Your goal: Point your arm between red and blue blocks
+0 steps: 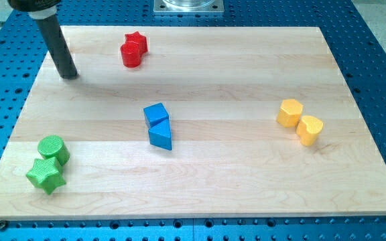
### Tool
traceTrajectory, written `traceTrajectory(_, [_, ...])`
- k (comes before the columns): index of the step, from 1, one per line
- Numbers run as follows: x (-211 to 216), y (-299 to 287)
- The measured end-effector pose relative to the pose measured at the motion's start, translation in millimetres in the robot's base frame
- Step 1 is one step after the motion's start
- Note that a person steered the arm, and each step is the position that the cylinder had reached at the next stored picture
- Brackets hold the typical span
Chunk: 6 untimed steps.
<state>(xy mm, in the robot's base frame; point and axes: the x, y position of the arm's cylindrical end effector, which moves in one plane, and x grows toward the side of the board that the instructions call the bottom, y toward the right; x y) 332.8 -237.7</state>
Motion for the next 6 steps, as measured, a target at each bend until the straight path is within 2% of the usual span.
traceTrajectory(1, [9.7,0.2])
traceTrajectory(2, [63.8,-16.7])
traceTrajectory(3, [62.8,-12.4])
traceTrajectory(4, [74.8,59.3])
traceTrajectory(5, [73.5,78.1])
traceTrajectory(6, [48.9,173.2])
